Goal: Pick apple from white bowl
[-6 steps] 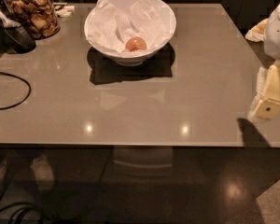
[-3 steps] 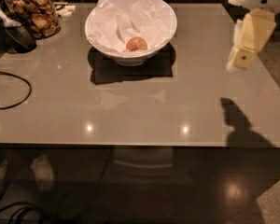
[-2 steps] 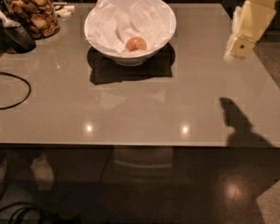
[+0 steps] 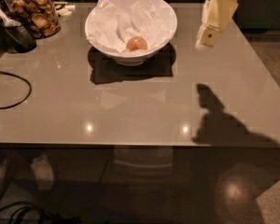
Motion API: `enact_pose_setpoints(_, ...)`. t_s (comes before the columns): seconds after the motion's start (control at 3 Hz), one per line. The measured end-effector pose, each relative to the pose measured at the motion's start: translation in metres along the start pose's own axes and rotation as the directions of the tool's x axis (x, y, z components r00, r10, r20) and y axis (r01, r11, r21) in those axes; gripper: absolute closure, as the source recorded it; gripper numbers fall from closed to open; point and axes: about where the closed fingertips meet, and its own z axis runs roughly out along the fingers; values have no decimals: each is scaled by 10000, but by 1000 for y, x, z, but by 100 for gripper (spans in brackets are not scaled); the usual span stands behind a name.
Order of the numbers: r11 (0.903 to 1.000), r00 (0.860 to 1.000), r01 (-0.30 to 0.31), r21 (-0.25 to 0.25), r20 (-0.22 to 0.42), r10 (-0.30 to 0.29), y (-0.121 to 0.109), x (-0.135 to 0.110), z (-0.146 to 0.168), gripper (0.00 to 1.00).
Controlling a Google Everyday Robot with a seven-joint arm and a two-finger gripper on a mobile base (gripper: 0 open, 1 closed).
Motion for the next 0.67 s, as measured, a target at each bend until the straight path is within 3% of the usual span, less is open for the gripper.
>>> enact_pose_setpoints(0.33,9998,9994,216,36,283,-217,-34,-35,20,0)
enact_pose_setpoints(0.67,9996,9990,229,173,387,-235,-37,-39,21,0)
